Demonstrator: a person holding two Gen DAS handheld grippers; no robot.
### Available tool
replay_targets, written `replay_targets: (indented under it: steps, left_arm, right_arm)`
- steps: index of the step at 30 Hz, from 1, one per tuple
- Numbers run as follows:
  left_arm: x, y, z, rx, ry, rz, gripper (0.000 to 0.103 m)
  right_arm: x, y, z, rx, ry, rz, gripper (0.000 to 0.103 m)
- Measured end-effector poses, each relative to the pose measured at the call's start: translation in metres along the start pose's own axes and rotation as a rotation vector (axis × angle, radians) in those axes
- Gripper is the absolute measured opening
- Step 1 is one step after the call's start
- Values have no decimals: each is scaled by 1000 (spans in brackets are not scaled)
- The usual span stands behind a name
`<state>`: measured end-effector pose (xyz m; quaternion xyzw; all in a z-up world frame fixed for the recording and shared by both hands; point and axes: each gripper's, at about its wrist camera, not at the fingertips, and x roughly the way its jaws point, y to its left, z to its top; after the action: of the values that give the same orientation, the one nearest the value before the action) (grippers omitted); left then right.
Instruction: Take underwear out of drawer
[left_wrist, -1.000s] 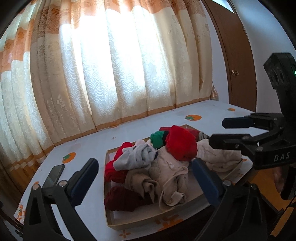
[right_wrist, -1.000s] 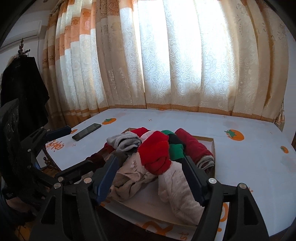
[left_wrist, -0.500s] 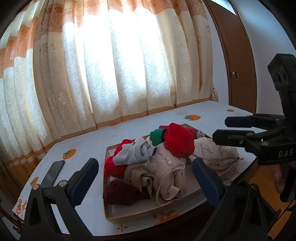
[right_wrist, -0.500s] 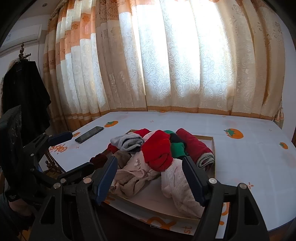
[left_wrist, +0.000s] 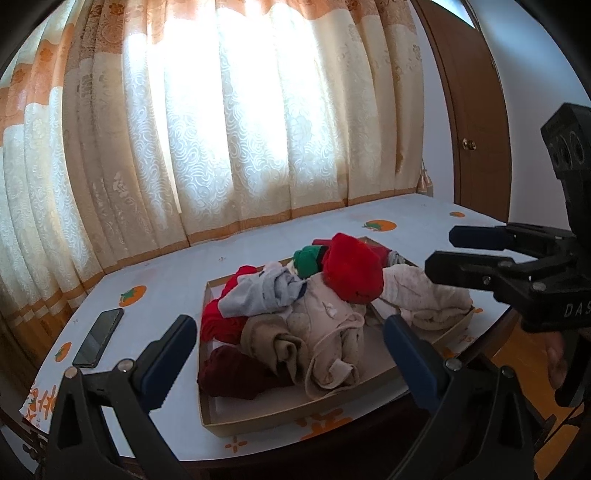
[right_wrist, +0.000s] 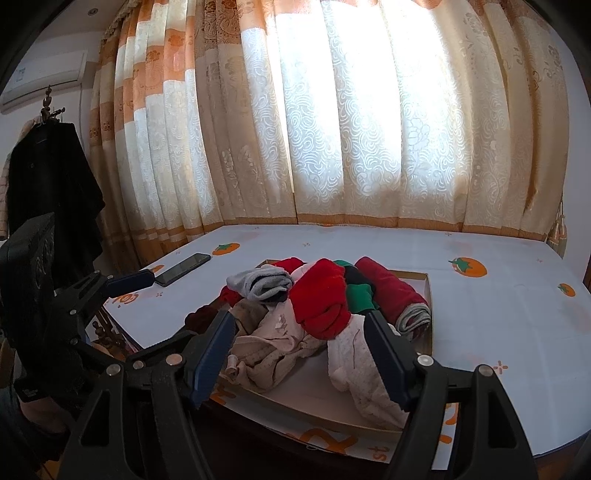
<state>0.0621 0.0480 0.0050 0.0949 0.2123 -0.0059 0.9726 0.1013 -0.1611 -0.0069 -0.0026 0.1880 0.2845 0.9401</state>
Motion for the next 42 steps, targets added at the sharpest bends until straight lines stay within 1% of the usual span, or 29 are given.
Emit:
replay_targets:
  steps: [13, 24, 38, 42]
  left_arm:
    - [-2, 0, 6, 1, -4, 14, 103]
    - [-1, -1, 8, 1, 4, 12, 103]
    - [6, -1, 3, -11, 29, 17, 103]
    - [9, 2, 1, -22, 35, 3, 103]
  right_arm:
    - [-1, -2, -1, -1, -2, -2, 75]
    - [-2, -1, -2, -6, -1, -4, 75]
    - [-2, -1, 1, -22, -2, -10, 75]
    - [-2, -1, -1, -21, 3, -10, 75]
